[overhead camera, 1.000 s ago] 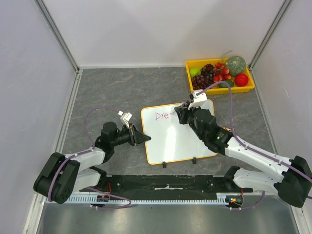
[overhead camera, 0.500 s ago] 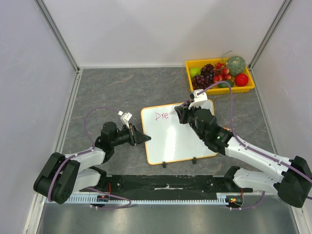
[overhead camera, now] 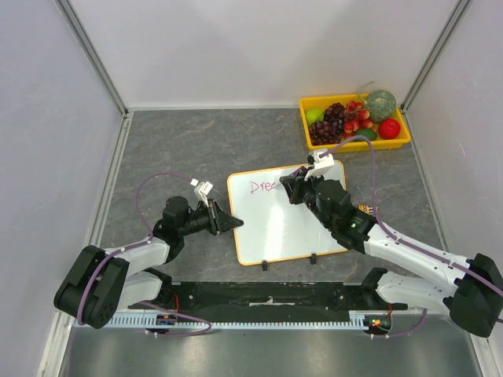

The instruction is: Write a sentence on the whiteboard

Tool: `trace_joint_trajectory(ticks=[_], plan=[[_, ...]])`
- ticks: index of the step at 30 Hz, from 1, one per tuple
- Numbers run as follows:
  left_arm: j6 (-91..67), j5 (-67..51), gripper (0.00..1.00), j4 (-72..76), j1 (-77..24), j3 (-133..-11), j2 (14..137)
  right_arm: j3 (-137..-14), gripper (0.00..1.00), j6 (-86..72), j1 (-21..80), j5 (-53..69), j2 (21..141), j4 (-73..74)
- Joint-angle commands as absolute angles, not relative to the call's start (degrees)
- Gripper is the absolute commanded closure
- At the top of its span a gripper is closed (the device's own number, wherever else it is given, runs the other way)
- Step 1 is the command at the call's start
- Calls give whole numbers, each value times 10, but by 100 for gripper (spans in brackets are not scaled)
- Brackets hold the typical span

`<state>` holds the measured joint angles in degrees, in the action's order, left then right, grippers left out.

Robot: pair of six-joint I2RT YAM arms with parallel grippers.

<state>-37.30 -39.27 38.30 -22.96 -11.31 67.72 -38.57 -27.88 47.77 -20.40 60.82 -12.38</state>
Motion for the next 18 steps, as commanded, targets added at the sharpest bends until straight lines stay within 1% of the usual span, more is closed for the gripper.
trace_joint_trajectory(ticks=[1, 18], plan=[[-323, -364, 98, 351, -231, -116, 686, -367, 100, -287, 475, -204, 593, -120], [-323, -364, 98, 352, -232, -116, 687, -399, 100, -279, 472, -256, 603, -122]])
